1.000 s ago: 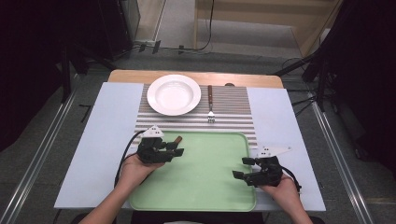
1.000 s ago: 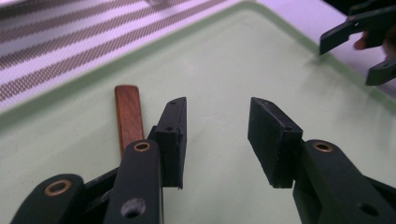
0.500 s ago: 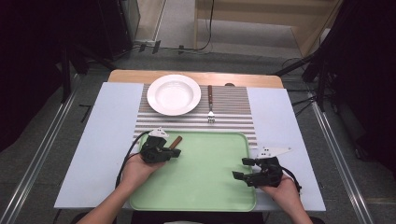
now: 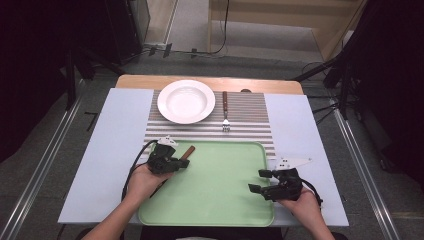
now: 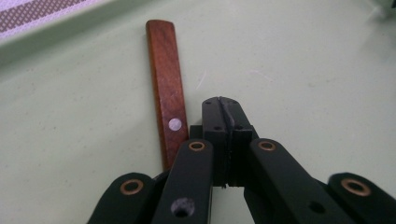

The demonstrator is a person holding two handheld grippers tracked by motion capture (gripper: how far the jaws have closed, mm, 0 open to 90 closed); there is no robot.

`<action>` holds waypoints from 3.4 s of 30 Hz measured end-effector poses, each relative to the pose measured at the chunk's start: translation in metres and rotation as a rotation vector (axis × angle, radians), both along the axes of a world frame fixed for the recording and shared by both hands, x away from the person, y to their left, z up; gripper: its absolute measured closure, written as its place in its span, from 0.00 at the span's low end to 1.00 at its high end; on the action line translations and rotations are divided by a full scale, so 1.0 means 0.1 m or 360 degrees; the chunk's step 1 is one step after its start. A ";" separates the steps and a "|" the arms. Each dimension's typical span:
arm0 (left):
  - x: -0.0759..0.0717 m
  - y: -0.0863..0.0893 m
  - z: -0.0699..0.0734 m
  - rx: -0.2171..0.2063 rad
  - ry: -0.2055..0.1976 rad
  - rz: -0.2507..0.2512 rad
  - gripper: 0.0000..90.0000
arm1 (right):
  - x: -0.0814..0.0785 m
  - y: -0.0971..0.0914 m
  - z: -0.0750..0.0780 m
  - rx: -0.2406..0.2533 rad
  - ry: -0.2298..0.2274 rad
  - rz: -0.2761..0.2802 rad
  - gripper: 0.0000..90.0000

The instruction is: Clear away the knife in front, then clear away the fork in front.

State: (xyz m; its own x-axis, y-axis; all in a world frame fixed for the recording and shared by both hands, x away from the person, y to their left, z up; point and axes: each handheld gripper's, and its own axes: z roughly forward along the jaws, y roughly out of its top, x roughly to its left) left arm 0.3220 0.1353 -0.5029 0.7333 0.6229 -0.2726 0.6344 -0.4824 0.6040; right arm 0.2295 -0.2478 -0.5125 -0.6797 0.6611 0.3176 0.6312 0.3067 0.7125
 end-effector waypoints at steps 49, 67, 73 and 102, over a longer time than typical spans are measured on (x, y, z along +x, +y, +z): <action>-0.15 0.77 0.02 -0.0030 0.0024 0.0204 0.99 | 0.06 -0.02 0.04 0.0106 0.0023 0.0011 0.27; -0.27 0.73 0.13 -0.0213 -0.0095 0.0043 0.50 | 0.04 0.00 0.07 0.0103 -0.0018 -0.0011 0.28; -0.31 0.74 0.18 -0.0303 -0.0085 0.0022 0.42 | 0.05 0.01 0.10 0.0142 -0.0040 -0.0013 0.27; -0.38 0.72 0.22 -0.0301 -0.0154 0.0069 0.31 | 0.43 0.11 0.22 0.0112 -0.0073 -0.0083 0.28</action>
